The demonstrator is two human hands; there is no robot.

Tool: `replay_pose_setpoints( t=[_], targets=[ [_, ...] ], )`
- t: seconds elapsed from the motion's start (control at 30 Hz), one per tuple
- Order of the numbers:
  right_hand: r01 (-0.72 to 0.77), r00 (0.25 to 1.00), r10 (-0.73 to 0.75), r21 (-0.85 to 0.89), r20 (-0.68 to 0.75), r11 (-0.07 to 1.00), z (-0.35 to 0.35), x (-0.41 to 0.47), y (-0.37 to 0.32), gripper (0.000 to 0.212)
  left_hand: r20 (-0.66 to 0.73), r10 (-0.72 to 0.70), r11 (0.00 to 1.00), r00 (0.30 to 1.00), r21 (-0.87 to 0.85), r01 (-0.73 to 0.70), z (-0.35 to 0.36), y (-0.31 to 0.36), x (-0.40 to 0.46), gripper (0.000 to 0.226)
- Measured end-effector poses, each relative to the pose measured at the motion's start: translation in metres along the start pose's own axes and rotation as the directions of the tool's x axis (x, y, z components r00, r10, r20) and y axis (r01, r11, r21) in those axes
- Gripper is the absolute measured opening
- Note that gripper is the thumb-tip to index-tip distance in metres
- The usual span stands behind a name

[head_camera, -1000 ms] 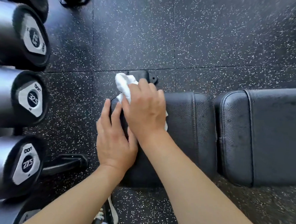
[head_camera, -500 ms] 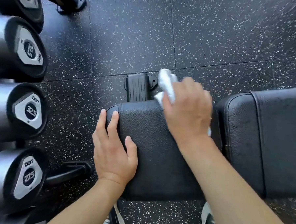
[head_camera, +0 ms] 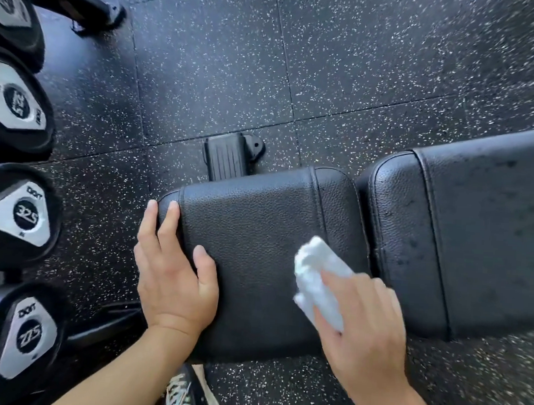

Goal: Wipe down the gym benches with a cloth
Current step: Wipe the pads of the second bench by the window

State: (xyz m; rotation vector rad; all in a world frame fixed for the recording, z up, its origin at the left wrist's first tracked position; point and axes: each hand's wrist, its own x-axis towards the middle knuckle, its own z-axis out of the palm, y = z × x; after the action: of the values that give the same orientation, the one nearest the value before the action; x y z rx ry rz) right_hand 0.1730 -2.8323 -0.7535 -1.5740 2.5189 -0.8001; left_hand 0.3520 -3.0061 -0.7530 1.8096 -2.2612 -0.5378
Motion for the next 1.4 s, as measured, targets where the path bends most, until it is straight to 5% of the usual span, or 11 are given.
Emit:
replay_pose_setpoints(
  t=[0.13,0.33,0.47,0.83,0.97,1.13,1.27,1.4],
  targets=[
    [0.053,0.998,-0.053,-0.006,0.025,0.999,0.000,-0.021,0.000,0.025,-0.013,0.000,1.000,1.000,0.005,0.000,0.001,-0.001,-0.001,0.069],
    [-0.060,0.998,0.058,-0.054,-0.032,0.997,0.031,0.138,-0.005,0.026,-0.043,0.014,1.000,0.999,0.001,-0.014,0.002,-0.001,-0.001,0.068],
    [-0.101,0.990,0.110,-0.094,0.090,0.990,0.045,0.192,-0.005,0.026,-0.048,0.014,1.000,0.999,-0.008,-0.014,0.003,-0.001,-0.002,0.067],
    [-0.036,0.999,0.033,-0.082,-0.035,0.996,0.014,-0.032,-0.048,0.030,0.005,-0.011,1.000,1.000,-0.016,0.012,-0.001,0.002,0.000,0.067],
    [-0.111,0.994,0.111,-0.056,-0.011,0.992,0.029,-0.035,-0.095,0.019,0.040,0.008,1.000,0.999,-0.020,-0.007,-0.002,-0.003,0.000,0.064],
    [-0.044,0.998,0.039,-0.132,-0.040,0.990,0.039,-0.003,-0.105,0.024,0.045,0.010,1.000,0.999,-0.012,-0.009,0.000,-0.005,0.000,0.065],
    [-0.326,0.922,0.295,-0.091,-0.253,0.941,0.018,0.016,-0.043,0.033,0.030,0.015,1.000,0.999,-0.009,-0.015,0.003,-0.006,0.001,0.066],
    [-0.491,0.840,0.465,-0.030,-0.280,0.870,0.015,0.020,-0.035,0.031,0.001,0.026,1.000,1.000,-0.014,-0.026,0.005,-0.006,0.000,0.068]
  ],
)
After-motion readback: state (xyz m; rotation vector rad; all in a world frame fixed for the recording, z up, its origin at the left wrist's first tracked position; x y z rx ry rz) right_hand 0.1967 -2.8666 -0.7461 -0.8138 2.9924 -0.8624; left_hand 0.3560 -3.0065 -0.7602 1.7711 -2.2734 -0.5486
